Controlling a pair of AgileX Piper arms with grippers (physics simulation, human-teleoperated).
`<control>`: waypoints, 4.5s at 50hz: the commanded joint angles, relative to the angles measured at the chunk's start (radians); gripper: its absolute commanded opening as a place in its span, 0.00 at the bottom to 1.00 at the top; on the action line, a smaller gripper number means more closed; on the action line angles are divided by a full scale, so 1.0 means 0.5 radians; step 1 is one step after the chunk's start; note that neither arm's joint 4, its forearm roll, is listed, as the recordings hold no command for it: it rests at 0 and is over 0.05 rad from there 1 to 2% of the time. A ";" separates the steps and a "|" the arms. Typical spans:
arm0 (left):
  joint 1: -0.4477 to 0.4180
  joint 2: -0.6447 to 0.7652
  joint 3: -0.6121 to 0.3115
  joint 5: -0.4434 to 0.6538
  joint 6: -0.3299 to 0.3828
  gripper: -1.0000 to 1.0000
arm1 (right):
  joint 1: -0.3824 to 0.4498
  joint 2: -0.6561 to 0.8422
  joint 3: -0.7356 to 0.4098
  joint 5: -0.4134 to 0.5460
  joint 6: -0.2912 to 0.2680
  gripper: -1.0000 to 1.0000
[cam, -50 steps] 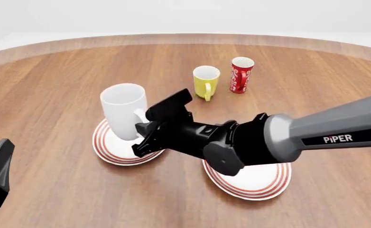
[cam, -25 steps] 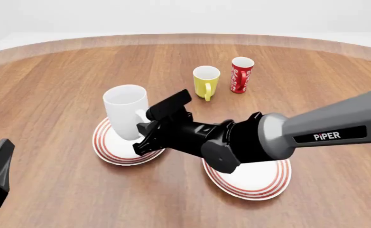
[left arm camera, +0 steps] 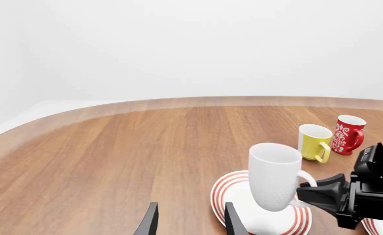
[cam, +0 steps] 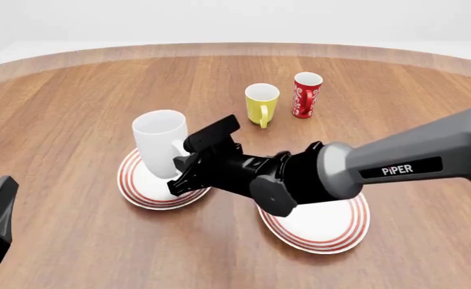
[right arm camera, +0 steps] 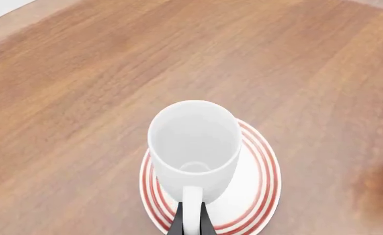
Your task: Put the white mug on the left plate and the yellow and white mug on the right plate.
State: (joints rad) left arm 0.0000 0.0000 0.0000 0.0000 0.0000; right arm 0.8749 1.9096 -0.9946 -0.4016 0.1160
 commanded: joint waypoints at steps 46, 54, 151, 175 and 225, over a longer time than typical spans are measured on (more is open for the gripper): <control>0.000 0.000 0.000 0.000 0.000 1.00 | 0.014 0.149 -0.142 0.055 0.029 0.00; 0.000 0.000 0.000 0.000 0.000 1.00 | 0.012 0.148 -0.140 0.058 0.028 0.00; 0.000 0.000 0.000 0.000 0.000 1.00 | -0.381 -1.417 0.371 0.408 0.053 1.00; 0.000 0.000 0.000 0.000 0.000 1.00 | -0.847 -2.017 0.623 0.440 0.072 1.00; 0.000 0.000 0.000 0.000 0.000 1.00 | -0.973 -1.053 0.405 0.011 0.032 1.00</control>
State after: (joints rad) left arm 0.0000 0.0000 0.0000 0.0000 0.0000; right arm 0.3837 1.2683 -0.7479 -0.3655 0.1374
